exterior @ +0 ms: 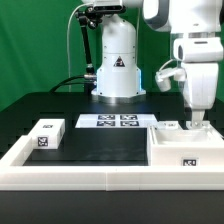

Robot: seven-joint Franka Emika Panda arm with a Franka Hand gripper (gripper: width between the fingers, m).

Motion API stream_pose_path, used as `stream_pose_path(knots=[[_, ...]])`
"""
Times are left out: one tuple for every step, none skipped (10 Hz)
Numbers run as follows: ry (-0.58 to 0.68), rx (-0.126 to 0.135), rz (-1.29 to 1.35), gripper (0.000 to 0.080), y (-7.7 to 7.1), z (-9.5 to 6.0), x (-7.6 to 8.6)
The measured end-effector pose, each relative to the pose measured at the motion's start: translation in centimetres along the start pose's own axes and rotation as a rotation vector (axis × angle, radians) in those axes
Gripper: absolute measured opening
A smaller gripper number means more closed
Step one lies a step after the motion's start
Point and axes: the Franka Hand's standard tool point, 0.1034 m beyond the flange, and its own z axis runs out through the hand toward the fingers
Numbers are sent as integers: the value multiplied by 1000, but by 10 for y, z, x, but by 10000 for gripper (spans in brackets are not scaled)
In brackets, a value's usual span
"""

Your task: Assemble cabinet

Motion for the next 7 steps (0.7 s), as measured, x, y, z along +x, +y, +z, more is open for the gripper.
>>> stream_pose_path(knots=[[-1, -1, 13, 796, -8, -5, 3], [-2, 3, 47, 796, -17, -7, 7], [-2, 5, 43, 796, -16, -6, 5], [-3, 6, 49, 796, -16, -5, 4], [-3, 7, 49, 796, -16, -5, 4], [-3, 7, 49, 796, -16, -5, 4], [-3, 8, 55, 796, -17, -4, 4]])
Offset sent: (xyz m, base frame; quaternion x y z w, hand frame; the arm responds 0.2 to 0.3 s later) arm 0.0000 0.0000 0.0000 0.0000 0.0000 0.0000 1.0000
